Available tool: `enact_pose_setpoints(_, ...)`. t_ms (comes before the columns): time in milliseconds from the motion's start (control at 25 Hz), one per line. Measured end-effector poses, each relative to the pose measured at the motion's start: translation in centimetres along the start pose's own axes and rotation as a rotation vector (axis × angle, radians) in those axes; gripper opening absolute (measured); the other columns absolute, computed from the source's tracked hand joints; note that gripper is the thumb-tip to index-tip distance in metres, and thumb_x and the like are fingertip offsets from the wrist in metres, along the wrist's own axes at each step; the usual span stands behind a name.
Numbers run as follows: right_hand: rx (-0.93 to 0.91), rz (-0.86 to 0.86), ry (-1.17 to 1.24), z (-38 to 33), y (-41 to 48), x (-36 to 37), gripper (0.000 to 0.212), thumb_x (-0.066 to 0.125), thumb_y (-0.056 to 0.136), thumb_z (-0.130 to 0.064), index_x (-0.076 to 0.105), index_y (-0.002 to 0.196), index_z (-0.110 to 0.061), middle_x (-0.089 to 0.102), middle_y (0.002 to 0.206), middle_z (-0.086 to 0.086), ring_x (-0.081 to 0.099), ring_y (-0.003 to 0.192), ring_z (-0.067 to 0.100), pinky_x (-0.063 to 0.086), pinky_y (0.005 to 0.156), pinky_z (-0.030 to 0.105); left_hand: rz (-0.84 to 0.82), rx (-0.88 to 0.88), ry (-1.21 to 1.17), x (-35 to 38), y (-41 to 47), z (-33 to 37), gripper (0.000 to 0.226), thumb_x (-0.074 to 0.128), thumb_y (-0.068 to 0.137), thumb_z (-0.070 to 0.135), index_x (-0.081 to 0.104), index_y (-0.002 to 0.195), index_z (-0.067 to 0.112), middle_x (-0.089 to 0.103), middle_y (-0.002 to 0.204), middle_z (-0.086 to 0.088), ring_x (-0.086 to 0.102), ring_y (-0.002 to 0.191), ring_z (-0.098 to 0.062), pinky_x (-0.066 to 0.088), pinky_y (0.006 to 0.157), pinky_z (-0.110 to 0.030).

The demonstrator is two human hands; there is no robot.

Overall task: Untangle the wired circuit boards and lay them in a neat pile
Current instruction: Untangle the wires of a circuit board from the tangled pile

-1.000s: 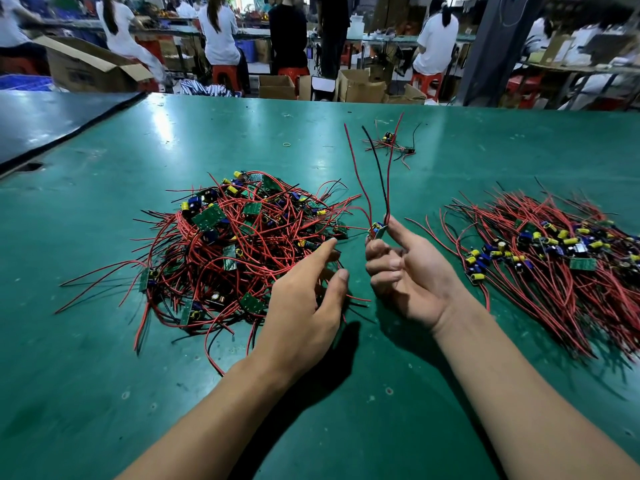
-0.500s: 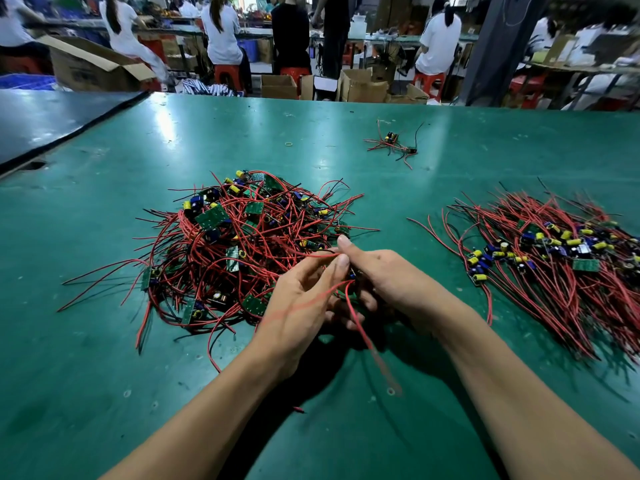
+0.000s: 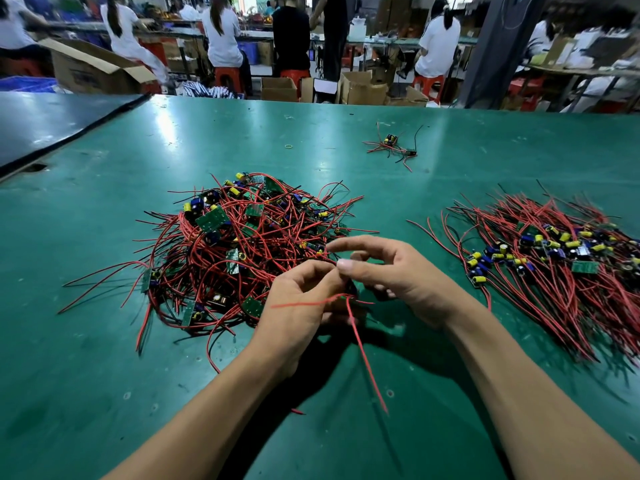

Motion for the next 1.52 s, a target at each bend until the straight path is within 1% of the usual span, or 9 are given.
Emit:
enact_pose_setpoints(160, 0.031, 0.014, 0.024, 0.9, 0.2, 0.4, 0.030, 0.074, 0.082, -0.024, 0.074, 0.106, -0.006, 0.066, 0.075, -0.005, 0.053, 0.059, 0.000, 0.040, 0.055, 0.011, 0.029, 0.013, 0.083, -0.4, 0.2, 0.0, 0.021, 0.065, 0.090, 0.019, 0.066, 0.097, -0.001, 0.067, 0.064, -0.010, 0.063, 0.049, -0.020, 0.055, 0.047, -0.027)
enact_pose_setpoints(360, 0.010, -0.002, 0.080, 0.9, 0.3, 0.3, 0.014, 0.072, 0.089, -0.021, 0.078, 0.093, -0.009, 0.069, 0.075, -0.002, 0.054, 0.061, 0.001, 0.041, 0.055, 0.011, 0.060, 0.007, 0.168, -1.0, 0.2, -0.1, 0.030, 0.072, 0.085, 0.026, 0.067, 0.084, -0.004, 0.058, 0.055, -0.004, 0.057, 0.045, -0.016, 0.047, 0.043, -0.021)
enact_pose_setpoints(600, -0.025, 0.094, 0.110, 0.3, 0.4, -0.5, 0.023, 0.071, 0.080, -0.036, 0.078, 0.087, -0.014, 0.060, 0.075, 0.009, 0.043, 0.063, 0.016, 0.029, 0.052, 0.022, -0.009, -0.011, 0.001, -0.2, 0.2, 0.0, 0.021, 0.073, 0.076, 0.028, 0.071, 0.088, 0.010, 0.071, 0.081, -0.008, 0.062, 0.062, -0.013, 0.051, 0.054, -0.022)
enact_pose_setpoints(760, -0.018, 0.119, 0.143, 0.7, 0.6, -0.9, 0.025, 0.069, 0.082, -0.037, 0.077, 0.081, -0.014, 0.051, 0.060, -0.003, 0.036, 0.051, 0.009, 0.023, 0.048, 0.022, -0.029, -0.030, -0.020, 0.1, 0.1, 0.0, 0.025, 0.072, 0.073, 0.026, 0.073, 0.090, 0.007, 0.070, 0.075, -0.011, 0.061, 0.057, -0.014, 0.050, 0.051, -0.019)
enact_pose_setpoints(920, 0.013, 0.134, 0.070, 1.1, 0.6, -0.9, 0.030, 0.071, 0.079, -0.045, 0.072, 0.072, -0.016, 0.044, 0.056, 0.002, 0.031, 0.047, 0.010, 0.021, 0.048, 0.026, -0.110, -0.009, 0.166, 0.5, -0.3, 0.0, 0.018, 0.073, 0.082, 0.020, 0.073, 0.088, 0.002, 0.057, 0.069, -0.007, 0.047, 0.059, -0.017, 0.040, 0.055, -0.025)
enact_pose_setpoints(1120, 0.014, 0.158, 0.050, 1.2, 0.7, -1.2, 0.028, 0.074, 0.077, -0.044, 0.072, 0.069, -0.018, 0.052, 0.055, 0.000, 0.036, 0.047, 0.010, 0.025, 0.047, 0.023, -0.045, 0.021, 0.277, 0.2, -0.4, 0.4, 0.011, 0.064, 0.090, 0.011, 0.072, 0.091, 0.004, 0.067, 0.080, -0.026, 0.057, 0.070, -0.027, 0.045, 0.070, -0.037)
enact_pose_setpoints(1320, 0.050, 0.186, 0.073, 1.8, 0.9, -0.9, 0.039, 0.069, 0.079, -0.052, 0.069, 0.070, -0.015, 0.042, 0.055, 0.003, 0.031, 0.050, 0.017, 0.023, 0.046, 0.026, -0.008, 0.026, 0.285, 0.2, -0.4, 0.5, 0.016, 0.061, 0.089, 0.010, 0.071, 0.077, 0.008, 0.073, 0.080, -0.014, 0.067, 0.071, -0.029, 0.050, 0.073, -0.039)
enact_pose_setpoints(1440, 0.058, 0.221, 0.069, 2.1, 0.9, -0.8, 0.044, 0.067, 0.089, -0.046, 0.065, 0.077, -0.004, 0.044, 0.053, 0.002, 0.039, 0.045, 0.014, 0.032, 0.041, 0.020, -0.018, -0.014, 0.228, 0.0, -0.1, 0.2, 0.025, 0.058, 0.092, 0.009, 0.072, 0.073, 0.016, 0.074, 0.080, -0.018, 0.070, 0.066, -0.030, 0.053, 0.060, -0.029)
enact_pose_setpoints(1520, 0.041, 0.175, 0.079, 2.0, 0.7, 0.0, 0.037, 0.071, 0.087, -0.044, 0.065, 0.079, -0.009, 0.053, 0.056, 0.001, 0.048, 0.042, 0.009, 0.040, 0.040, 0.019, -0.023, -0.012, 0.209, -0.1, 0.0, 0.1, 0.024, 0.058, 0.091, 0.003, 0.073, 0.075, 0.013, 0.073, 0.079, -0.018, 0.070, 0.062, -0.026, 0.053, 0.053, -0.025)
Point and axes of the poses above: each hand's wrist, its own y-axis towards the middle knuckle, its own x-axis out of the palm, z = x × y, the point moved 8 cm from there along y, towards the middle knuckle
